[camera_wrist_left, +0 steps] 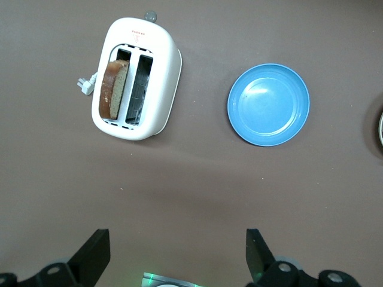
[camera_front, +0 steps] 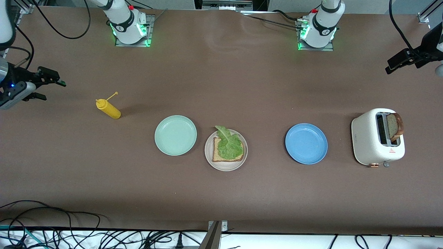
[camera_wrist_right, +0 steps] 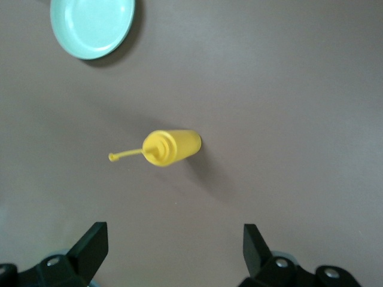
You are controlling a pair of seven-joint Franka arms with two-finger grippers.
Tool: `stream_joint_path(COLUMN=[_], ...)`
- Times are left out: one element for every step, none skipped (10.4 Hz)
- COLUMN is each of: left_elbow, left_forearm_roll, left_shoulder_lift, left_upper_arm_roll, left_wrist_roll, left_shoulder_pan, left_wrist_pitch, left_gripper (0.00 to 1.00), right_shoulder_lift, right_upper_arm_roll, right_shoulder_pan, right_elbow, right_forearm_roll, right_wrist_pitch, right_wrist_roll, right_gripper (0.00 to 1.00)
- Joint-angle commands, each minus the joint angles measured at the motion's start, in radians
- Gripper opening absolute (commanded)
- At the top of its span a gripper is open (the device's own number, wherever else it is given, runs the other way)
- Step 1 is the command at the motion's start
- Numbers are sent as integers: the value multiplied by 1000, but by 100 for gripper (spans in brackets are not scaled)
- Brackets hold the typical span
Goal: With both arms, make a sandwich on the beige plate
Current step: 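Withdraw the right gripper from the plate toward the mustard bottle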
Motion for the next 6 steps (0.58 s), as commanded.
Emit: stream_joint_path(left_elbow=[1,1,1,1,1,1], left_forearm_roll=[-17,-17,-17,-17,-17,-17], left_shoulder_lift=[-4,-4,-4,-4,-4,-4], left_upper_arm_roll=[-4,-4,-4,-4,-4,-4], left_wrist_roll=[-4,-4,-4,-4,-4,-4], left_shoulder_pan=[8,8,8,8,8,8], left_wrist_pitch=[-9,-9,-9,-9,-9,-9], left_gripper=[100,100,100,100,100,100], right_shoulder_lift=[-20,9,55,119,180,260], right_upper_arm_roll=[-95,-118,-119,-119,-119,-119], right_shoulder_pan=[12,-2,-44,-80,-103,-123], right_elbow=[-125,-154,-176,-194,-198,-191], right_forearm_roll=[149,224,300,392,477,575], right_wrist_pitch=[47,45,39,26,-7,-51], right_wrist_roll=[-311,-456,-595,-730,-870,-979], right_gripper=[100,100,100,100,100,100])
